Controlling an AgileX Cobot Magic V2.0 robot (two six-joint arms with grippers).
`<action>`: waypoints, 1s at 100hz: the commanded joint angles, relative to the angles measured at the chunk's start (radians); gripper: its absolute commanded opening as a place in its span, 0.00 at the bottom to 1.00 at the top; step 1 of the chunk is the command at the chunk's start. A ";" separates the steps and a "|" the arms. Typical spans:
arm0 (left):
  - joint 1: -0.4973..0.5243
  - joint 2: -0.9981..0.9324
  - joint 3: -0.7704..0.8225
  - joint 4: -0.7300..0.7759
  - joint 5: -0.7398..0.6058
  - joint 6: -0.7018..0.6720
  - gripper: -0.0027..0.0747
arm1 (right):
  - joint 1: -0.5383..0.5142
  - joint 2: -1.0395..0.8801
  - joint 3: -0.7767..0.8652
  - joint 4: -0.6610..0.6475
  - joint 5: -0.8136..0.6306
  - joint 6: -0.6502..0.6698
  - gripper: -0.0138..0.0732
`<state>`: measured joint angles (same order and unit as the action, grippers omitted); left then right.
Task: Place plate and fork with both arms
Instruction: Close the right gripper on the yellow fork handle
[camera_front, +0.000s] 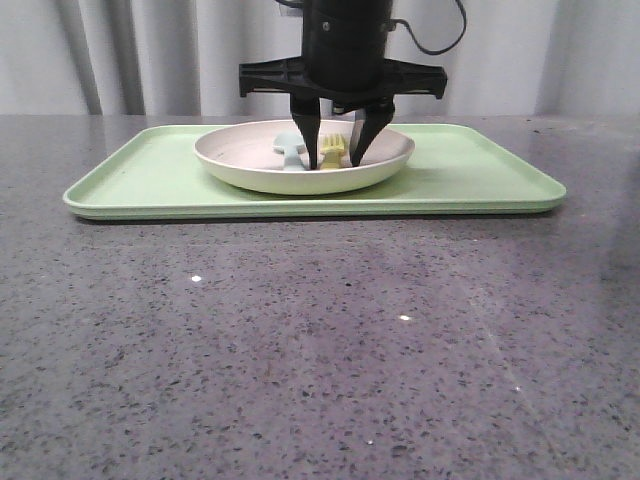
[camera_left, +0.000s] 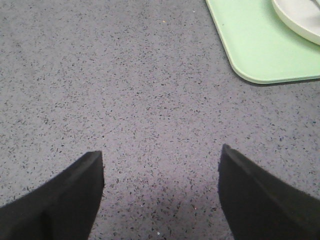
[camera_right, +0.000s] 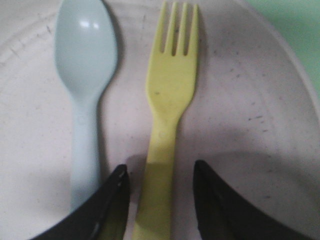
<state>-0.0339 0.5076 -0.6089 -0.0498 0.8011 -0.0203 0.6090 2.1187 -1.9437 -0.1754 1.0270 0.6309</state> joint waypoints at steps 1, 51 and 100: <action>0.002 0.006 -0.026 -0.004 -0.065 -0.012 0.65 | -0.003 -0.051 -0.030 -0.013 -0.029 0.002 0.54; 0.002 0.006 -0.026 -0.004 -0.065 -0.012 0.65 | -0.003 -0.051 -0.030 -0.009 -0.026 0.006 0.34; 0.002 0.006 -0.026 -0.004 -0.065 -0.012 0.65 | -0.003 -0.051 -0.030 -0.009 -0.026 0.007 0.25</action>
<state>-0.0339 0.5076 -0.6089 -0.0498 0.8011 -0.0203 0.6090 2.1209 -1.9474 -0.1629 1.0188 0.6400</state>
